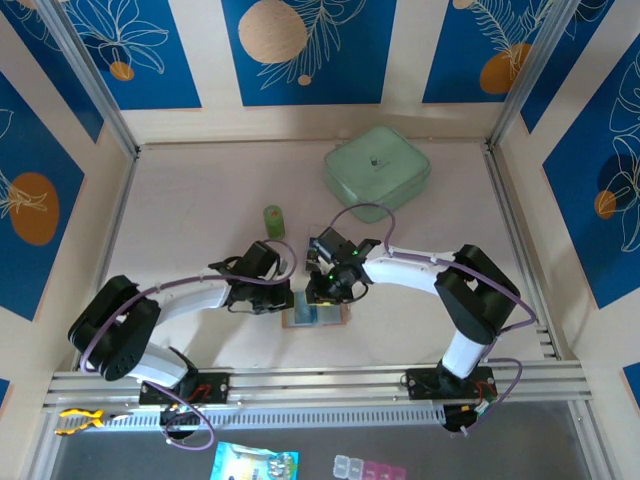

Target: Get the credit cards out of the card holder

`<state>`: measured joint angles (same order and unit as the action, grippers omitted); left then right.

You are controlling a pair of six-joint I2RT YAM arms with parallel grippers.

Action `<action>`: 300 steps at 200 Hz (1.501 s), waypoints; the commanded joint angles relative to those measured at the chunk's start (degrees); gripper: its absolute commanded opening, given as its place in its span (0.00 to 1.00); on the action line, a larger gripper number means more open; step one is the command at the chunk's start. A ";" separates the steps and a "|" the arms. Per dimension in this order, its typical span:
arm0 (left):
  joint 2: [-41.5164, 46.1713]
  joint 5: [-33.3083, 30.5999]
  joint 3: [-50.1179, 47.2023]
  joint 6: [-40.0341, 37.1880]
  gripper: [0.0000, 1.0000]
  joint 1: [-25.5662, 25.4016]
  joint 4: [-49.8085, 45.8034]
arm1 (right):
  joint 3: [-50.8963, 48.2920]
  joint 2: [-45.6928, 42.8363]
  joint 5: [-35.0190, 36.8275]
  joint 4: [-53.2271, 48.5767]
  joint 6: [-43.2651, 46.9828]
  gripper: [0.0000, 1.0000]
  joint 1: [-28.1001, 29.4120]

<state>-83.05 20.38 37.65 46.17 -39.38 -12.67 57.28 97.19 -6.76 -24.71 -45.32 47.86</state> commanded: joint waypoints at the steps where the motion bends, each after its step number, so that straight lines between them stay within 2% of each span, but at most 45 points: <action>1: -0.66 1.24 1.90 0.18 0.02 -1.07 0.40 | -1.35 -1.21 -2.08 0.90 -0.63 0.27 -0.57; 24: -2.06 1.24 1.90 0.40 0.00 -1.57 1.09 | -2.05 -1.17 -2.89 1.99 -0.95 0.27 -0.91; 153: -3.99 -0.49 1.36 -0.09 0.00 -1.71 -0.40 | -5.33 2.15 -7.42 8.39 -2.22 0.27 -2.67; 236: -4.32 -0.41 1.46 -0.32 0.00 -1.73 -0.68 | -8.09 1.09 -12.35 14.92 -4.41 0.22 -3.64; 300: -3.77 -0.38 1.70 -0.29 0.00 -1.73 -1.09 | -7.74 -1.01 -7.83 9.94 -3.45 0.24 -3.73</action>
<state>-86.06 20.58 38.70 46.17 -40.69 -11.38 49.84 98.52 -15.77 -11.79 -48.75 44.49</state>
